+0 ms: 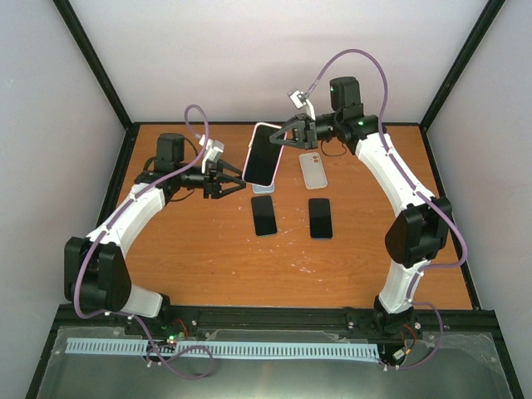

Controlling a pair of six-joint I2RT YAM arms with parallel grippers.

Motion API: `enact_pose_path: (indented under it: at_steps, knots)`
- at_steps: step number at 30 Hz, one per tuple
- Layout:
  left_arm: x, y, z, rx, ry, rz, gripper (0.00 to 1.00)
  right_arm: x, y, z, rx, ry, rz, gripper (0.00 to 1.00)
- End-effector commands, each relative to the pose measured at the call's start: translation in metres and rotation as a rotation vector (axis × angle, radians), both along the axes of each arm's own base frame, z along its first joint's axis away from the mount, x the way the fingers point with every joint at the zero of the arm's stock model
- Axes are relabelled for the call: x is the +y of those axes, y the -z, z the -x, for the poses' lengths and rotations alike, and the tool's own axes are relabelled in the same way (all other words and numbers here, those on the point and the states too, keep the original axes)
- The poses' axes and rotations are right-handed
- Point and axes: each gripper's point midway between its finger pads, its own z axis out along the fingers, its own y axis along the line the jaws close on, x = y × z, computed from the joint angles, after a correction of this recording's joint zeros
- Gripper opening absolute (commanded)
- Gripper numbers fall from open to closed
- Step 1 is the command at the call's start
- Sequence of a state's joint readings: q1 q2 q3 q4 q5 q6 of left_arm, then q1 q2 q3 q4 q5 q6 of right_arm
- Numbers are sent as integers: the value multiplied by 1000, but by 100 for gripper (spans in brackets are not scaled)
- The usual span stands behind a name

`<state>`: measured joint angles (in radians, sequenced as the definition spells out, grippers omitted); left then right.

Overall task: Take the phone out of the phone case
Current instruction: Remove the phone case from the phone.

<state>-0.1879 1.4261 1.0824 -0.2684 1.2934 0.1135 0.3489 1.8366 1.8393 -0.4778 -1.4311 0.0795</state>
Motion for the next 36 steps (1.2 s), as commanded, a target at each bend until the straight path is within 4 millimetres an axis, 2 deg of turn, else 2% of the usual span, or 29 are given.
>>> enact_pose_path:
  at_steps: [1, 10, 18, 24, 30, 33, 36]
  knots:
    - [-5, -15, 2, -6, 26, 30, 51, -1, -9, 5, -23, -28, -22, 3]
    - [-6, -15, -5, 6, 2, 28, 49, -4, -9, 16, -18, -53, -31, 3]
    - [0, -1, -21, 36, -69, -5, 45, -7, -13, 34, 12, -140, -68, 3]
    - [3, -9, -15, -8, -14, 40, 48, -6, -12, 30, 11, -129, -61, 3]
    - [3, -7, -22, -6, -58, 21, 48, -5, -12, 28, 6, -128, -61, 3]
    - [2, -12, -15, -12, -16, 43, 50, -3, -10, 24, 2, -113, -51, 3]
    - [3, -15, -5, -20, 10, 51, 58, -2, -8, 18, -3, -89, -37, 3]
